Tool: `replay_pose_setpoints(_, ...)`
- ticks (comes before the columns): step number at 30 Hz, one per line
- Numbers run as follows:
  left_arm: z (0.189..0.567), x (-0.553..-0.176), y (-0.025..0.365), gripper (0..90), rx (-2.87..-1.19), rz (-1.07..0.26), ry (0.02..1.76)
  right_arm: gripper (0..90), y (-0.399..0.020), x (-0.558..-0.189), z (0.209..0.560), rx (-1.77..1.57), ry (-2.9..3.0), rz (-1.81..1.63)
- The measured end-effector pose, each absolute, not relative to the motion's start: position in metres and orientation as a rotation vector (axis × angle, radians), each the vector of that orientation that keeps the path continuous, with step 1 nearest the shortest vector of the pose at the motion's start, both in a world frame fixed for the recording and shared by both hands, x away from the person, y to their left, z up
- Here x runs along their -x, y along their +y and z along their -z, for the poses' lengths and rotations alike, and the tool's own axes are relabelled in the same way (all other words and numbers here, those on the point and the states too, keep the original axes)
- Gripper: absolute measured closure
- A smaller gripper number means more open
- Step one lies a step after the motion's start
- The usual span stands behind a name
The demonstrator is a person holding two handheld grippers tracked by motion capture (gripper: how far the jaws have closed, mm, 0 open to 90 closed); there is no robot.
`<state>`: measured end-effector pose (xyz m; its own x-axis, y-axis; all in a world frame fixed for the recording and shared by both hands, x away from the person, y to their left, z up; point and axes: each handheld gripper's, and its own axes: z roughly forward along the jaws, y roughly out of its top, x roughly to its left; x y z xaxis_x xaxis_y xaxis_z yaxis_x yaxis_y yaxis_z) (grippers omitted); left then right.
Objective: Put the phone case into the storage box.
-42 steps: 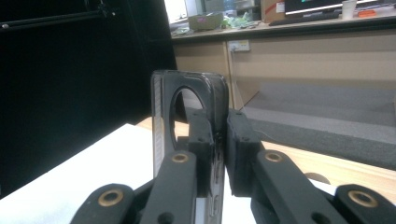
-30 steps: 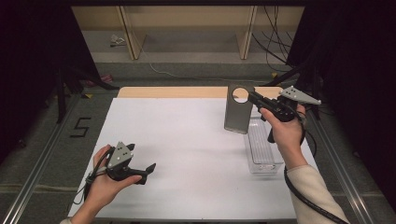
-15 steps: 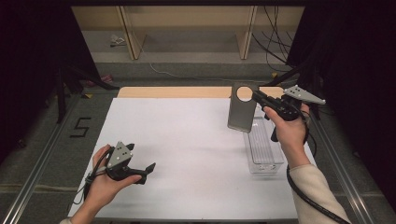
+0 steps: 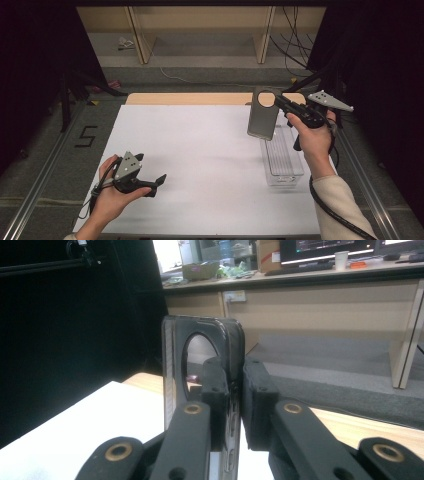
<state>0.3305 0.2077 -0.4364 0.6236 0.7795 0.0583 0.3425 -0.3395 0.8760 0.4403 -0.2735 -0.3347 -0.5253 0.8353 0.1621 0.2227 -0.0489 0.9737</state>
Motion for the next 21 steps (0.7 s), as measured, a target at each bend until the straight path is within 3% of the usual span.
replay_pose_setpoints(21, 0.436, -0.330, 0.208, 0.0, -1.932, -0.606, 0.891, 82.7, -0.288, -0.441, 0.331, -1.145, 1.682, -1.592)
